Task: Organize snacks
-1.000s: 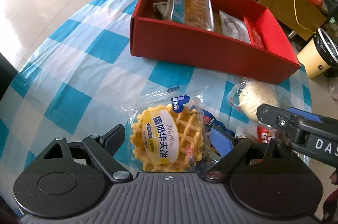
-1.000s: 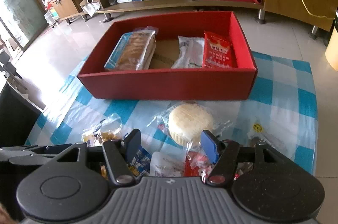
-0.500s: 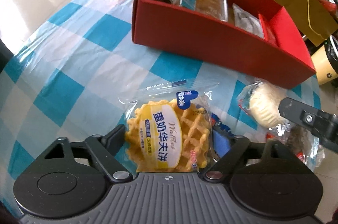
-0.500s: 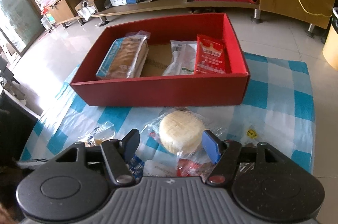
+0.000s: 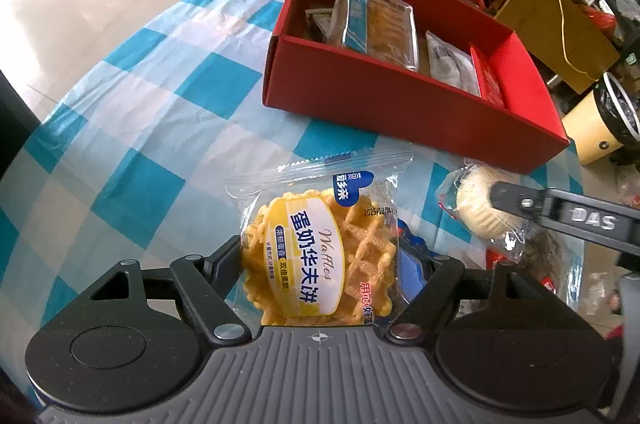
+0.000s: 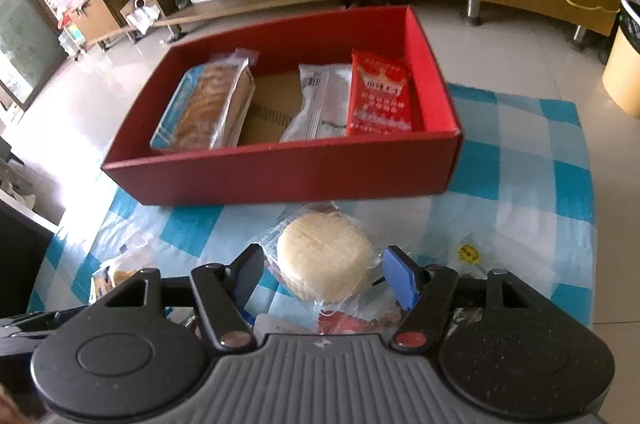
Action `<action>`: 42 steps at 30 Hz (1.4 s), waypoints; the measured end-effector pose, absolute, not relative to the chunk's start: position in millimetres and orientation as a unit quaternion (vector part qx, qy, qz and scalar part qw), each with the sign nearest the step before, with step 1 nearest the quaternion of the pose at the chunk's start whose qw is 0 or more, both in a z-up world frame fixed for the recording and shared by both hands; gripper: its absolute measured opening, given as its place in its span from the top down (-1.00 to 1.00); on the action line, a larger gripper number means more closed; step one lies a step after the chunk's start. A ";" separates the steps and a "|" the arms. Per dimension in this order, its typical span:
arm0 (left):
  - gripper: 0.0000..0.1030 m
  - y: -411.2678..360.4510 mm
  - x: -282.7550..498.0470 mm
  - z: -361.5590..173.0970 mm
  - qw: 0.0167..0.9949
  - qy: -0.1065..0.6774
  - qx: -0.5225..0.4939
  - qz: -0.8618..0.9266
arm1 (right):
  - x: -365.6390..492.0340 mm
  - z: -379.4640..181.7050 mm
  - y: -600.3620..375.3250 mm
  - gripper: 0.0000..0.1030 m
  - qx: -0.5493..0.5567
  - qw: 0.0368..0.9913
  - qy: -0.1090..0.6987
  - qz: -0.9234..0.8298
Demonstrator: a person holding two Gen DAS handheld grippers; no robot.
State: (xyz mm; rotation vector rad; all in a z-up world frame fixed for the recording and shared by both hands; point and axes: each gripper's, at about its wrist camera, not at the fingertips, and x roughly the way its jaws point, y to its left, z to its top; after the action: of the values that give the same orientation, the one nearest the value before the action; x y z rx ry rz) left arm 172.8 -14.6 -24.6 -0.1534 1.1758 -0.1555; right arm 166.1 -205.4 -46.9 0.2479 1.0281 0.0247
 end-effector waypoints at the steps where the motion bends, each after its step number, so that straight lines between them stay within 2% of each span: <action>1: -0.58 -14.6 173.4 -24.9 0.826 0.554 -0.073 -0.074 | 168.7 -50.0 -203.2 -0.37 0.114 0.860 0.497 0.015; 2: -0.58 -14.4 173.7 -24.6 0.826 0.554 -0.073 -0.074 | 170.6 -52.9 -201.5 -0.52 0.111 0.858 0.501 0.016; 6: -0.58 -13.7 174.7 -23.8 0.826 0.553 -0.076 -0.078 | 178.9 -67.0 -196.9 -0.61 0.102 0.853 0.512 0.006; 11: -0.58 -16.0 176.5 -26.4 0.824 0.557 -0.073 -0.079 | 185.1 -77.1 -202.4 -0.88 0.114 0.850 0.515 0.002; 16: -0.59 -16.2 176.8 -27.4 0.822 0.558 -0.073 -0.081 | 186.7 -91.9 -221.1 -1.00 0.192 0.834 0.518 0.018; 21: -0.59 -15.9 177.3 -27.1 0.822 0.558 -0.073 -0.084 | 187.7 -92.3 -229.3 -1.00 0.228 0.826 0.515 0.016; 24: -0.59 -15.9 177.7 -27.4 0.822 0.559 -0.072 -0.083 | 187.6 -91.8 -224.1 -1.00 0.212 0.830 0.516 0.016; 32: -0.59 -19.3 177.4 -25.7 0.824 0.556 -0.068 -0.086 | 180.8 -71.0 -190.6 -0.48 0.077 0.866 0.494 0.008; 42: -0.59 -16.6 179.7 -19.8 0.830 0.547 -0.072 -0.084 | 173.8 -56.6 -205.2 -0.39 0.113 0.872 0.475 0.031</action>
State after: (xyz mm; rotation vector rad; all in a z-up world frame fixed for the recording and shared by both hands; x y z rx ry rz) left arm 179.7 -16.6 -19.8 -0.1534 1.1606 -0.1792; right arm 173.8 -205.2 -56.6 0.2355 0.9936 0.0656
